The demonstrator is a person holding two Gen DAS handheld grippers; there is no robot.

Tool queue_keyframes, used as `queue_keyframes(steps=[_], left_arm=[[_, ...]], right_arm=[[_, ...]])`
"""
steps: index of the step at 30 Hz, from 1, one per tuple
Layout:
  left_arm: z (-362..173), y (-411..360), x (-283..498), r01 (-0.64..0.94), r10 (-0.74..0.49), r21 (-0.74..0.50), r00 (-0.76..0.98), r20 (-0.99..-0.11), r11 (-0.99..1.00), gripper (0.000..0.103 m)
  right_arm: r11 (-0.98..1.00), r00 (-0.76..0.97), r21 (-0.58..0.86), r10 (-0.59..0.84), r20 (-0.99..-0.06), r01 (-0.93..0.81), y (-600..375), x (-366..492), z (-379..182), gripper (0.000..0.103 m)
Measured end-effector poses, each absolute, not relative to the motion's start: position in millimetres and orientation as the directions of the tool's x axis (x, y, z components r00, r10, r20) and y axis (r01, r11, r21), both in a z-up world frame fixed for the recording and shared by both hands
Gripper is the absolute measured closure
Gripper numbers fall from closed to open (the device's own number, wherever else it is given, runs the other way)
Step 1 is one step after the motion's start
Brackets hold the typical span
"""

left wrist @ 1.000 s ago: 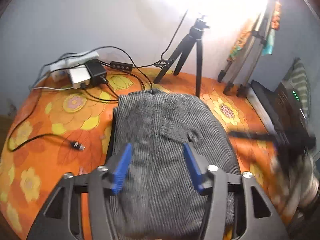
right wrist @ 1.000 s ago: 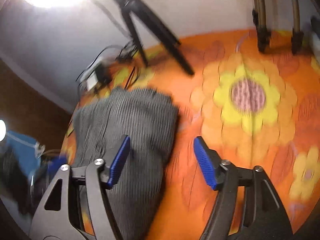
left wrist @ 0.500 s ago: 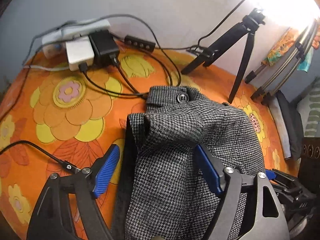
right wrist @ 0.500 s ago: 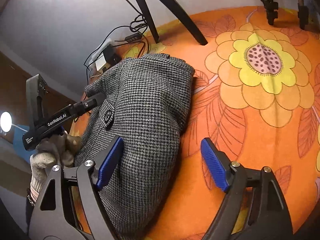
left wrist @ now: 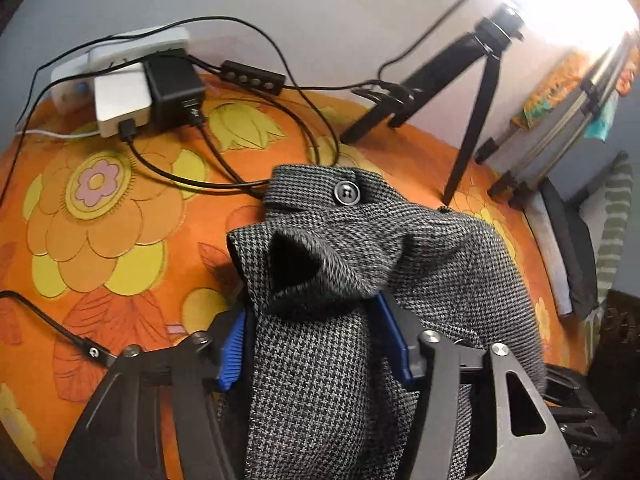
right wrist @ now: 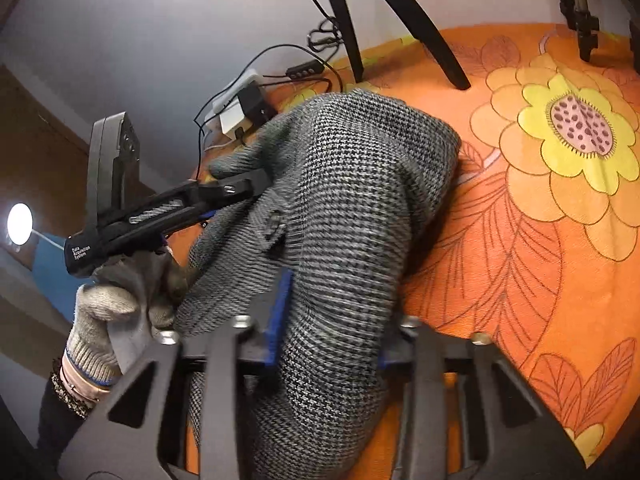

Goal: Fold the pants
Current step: 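Grasp the folded grey pants with the left tool while the right tool grasps beside it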

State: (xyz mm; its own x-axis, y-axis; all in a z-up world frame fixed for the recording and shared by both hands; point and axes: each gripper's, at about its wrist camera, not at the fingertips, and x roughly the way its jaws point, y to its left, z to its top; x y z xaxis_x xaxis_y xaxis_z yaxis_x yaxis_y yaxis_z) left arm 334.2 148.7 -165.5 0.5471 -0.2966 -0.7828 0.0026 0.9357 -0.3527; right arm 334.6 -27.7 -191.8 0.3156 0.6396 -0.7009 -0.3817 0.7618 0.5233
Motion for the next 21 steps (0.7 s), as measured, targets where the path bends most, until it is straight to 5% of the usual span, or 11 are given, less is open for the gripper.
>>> queue_keyframes(steps=[5, 8, 12, 14, 16, 17, 21], left_arm=[[-152.2, 127.3, 328.4, 0.065, -0.317, -0.34, 0.553, -0.77, 0.938, 0.05], [-154.1, 110.2, 330.1, 0.071, -0.289, -0.298, 0.527, -0.799, 0.952, 0.035], [-157.2, 104.9, 335.3, 0.07, -0.279, -0.284, 0.519, -0.808, 0.956, 0.028], [-162.9, 108.8, 337.9, 0.068, -0.299, -0.308, 0.503, -0.811, 0.949, 0.028], [-165.6, 111.9, 338.9, 0.07, -0.319, -0.331, 0.506, -0.801, 0.941, 0.029], [-165.7, 109.9, 339.3, 0.074, -0.317, -0.327, 0.51, -0.799, 0.942, 0.029], [-164.5, 106.1, 336.5, 0.081, -0.317, -0.325, 0.532, -0.785, 0.942, 0.047]], right_arm=[[0.807, 0.372, 0.448, 0.579, -0.725, -0.383, -37.2, 313.9, -167.8, 0.087], [0.826, 0.376, 0.41, 0.547, -0.748, -0.386, -49.6, 305.6, -165.0, 0.087], [0.817, 0.342, 0.464, 0.568, -0.749, -0.342, -64.2, 311.3, -176.7, 0.087], [0.81, 0.334, 0.478, 0.579, -0.744, -0.34, -67.4, 313.1, -177.8, 0.081], [0.812, 0.322, 0.494, 0.579, -0.749, -0.312, -73.1, 320.0, -180.3, 0.047], [0.812, 0.321, 0.502, 0.58, -0.748, -0.298, -77.3, 321.9, -181.8, 0.04], [0.763, 0.324, 0.596, 0.646, -0.691, -0.252, -88.6, 340.7, -194.1, 0.039]])
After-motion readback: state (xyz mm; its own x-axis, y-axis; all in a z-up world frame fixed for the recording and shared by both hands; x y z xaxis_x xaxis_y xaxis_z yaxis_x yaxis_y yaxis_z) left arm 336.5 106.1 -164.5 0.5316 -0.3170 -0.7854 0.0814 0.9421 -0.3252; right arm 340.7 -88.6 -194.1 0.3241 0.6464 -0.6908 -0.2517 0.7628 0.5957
